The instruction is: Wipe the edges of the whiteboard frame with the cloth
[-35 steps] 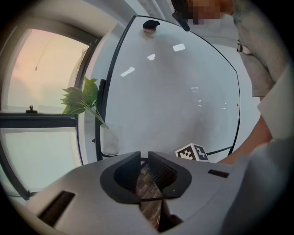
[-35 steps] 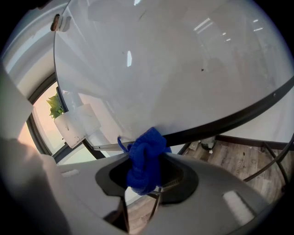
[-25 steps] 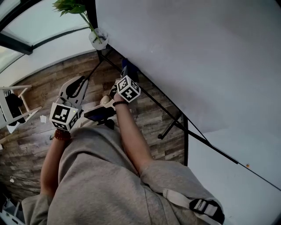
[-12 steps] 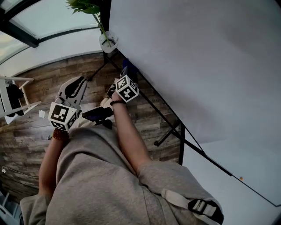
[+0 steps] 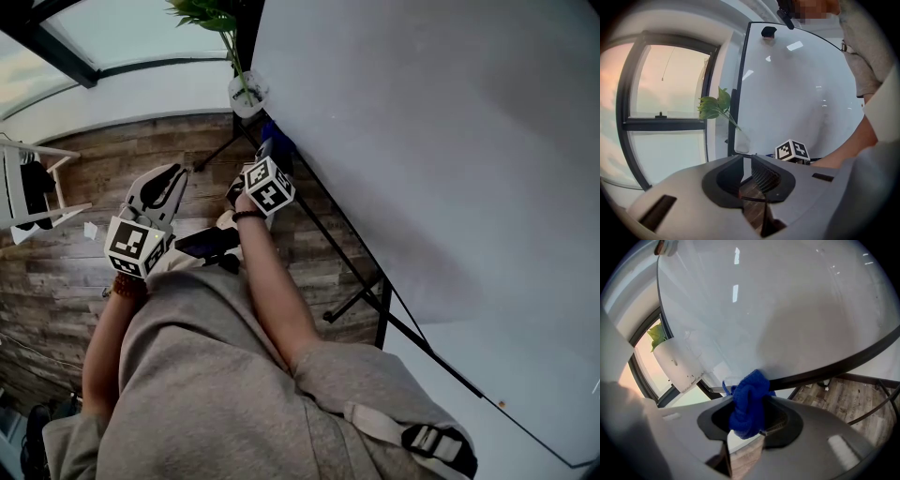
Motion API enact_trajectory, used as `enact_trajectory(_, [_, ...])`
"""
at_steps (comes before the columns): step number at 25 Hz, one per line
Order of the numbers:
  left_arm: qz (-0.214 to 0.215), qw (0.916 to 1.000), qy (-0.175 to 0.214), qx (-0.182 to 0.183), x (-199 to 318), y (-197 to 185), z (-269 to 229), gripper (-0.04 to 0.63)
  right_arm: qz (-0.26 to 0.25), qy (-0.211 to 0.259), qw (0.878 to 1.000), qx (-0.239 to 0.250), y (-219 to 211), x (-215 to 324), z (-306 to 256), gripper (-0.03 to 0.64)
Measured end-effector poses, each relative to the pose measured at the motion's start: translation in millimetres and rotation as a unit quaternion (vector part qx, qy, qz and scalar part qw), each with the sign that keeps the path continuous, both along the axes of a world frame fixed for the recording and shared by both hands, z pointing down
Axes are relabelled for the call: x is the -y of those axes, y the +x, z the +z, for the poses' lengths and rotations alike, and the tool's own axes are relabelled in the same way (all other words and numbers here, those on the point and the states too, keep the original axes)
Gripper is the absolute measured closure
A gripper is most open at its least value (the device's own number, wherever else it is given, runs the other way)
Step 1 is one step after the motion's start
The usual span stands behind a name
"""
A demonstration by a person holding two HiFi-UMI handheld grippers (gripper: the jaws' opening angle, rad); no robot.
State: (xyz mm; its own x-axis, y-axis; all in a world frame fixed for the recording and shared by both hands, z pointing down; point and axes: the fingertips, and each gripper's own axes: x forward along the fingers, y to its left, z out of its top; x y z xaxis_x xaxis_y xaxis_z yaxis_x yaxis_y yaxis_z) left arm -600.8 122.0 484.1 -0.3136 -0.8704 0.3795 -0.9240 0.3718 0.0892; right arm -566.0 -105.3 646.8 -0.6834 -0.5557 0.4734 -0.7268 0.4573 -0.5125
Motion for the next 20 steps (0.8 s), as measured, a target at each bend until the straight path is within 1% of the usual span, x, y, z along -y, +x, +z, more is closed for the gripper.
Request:
enact_trajectory(8, [-0.040, 0.9992, 0.000, 0.006, -19.9, -6.5, -4.1, 0.538, -0.022, -0.006, 1.000, 0.010, -23.6, -2.7, 0.8, 0.471])
enact_trajectory(13, [-0.061, 0.9981, -0.003, 0.009, -35.9, -8.0, -5.9, 0.538, -0.028, -0.006, 1.000, 0.012, -33.2, -5.1, 1.6, 0.471])
enact_trajectory(17, [-0.071, 0.9974, -0.002, 0.010, -42.1, -10.7, -4.1, 0.538, -0.030, -0.013, 0.999, 0.017, -44.2, -6.1, 4.9, 0.471])
enact_trajectory(20, [-0.074, 0.9972, -0.002, 0.007, -47.6, -6.7, -4.0, 0.538, -0.040, -0.006, 0.999, 0.020, -49.1, -9.4, 2.2, 0.470])
